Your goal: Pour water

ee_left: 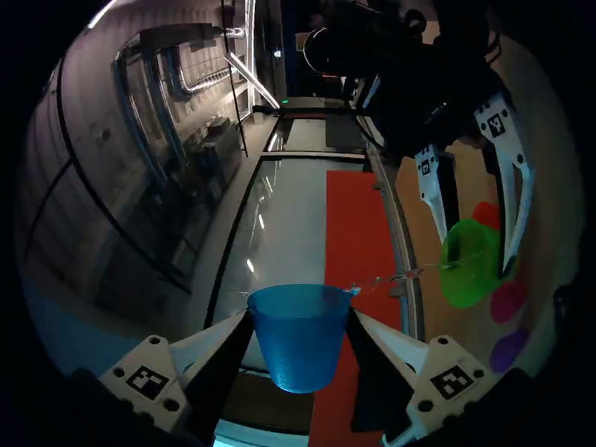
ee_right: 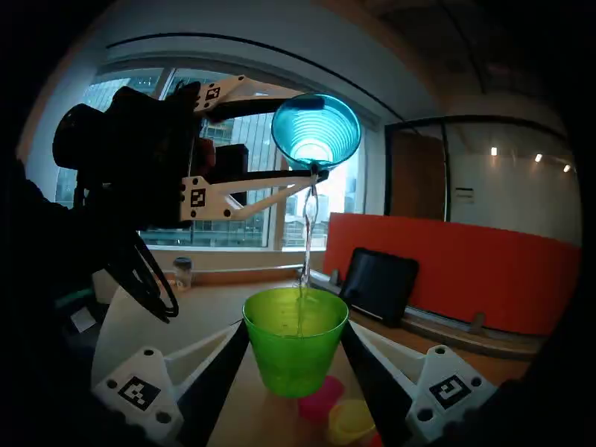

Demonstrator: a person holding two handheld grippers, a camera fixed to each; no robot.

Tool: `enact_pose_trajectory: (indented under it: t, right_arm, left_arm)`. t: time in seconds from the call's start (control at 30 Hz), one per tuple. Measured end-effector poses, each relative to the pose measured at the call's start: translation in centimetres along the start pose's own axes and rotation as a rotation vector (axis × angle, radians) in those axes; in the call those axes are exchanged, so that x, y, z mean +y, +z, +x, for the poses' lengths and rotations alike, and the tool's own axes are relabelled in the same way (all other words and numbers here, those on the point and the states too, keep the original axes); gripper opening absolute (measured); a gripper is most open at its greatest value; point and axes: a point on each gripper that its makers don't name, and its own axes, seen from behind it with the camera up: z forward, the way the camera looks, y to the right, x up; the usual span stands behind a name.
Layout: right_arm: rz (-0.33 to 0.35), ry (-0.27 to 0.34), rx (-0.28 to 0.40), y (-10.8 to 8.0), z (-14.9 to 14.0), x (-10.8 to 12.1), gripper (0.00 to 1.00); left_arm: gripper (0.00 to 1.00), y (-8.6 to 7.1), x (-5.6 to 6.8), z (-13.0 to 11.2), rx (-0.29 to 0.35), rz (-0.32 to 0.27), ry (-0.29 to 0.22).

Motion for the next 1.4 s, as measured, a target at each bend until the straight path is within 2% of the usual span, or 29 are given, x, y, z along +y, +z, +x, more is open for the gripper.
enact_pose_trajectory:
  t: [0.8,1.07,1.2,1.3,1.4]
  right_arm:
    - [-0.012,0.004,0.007,-0.2,0.1,0.4,0.89]
    - [-0.014,0.004,0.012,-0.3,0.3,0.5,0.89]
    - [-0.014,0.004,0.012,-0.2,0.3,0.4,0.89]
    - [-0.015,0.005,0.014,-0.2,0.3,0.4,0.89]
    - [-0.016,0.003,0.015,-0.3,0.4,0.3,0.89]
  left_arm:
    - [0.86,-0.1,-0.2,1.3,0.015,0.016,0.170]
    - [0.86,-0.4,-0.3,1.6,0.025,0.021,0.194]
    - [0.86,-0.5,-0.4,1.7,0.030,0.023,0.180]
    - [0.86,-0.5,-0.5,1.7,0.036,0.020,0.137]
    - [0.86,-0.6,-0.5,1.5,0.040,0.016,0.066]
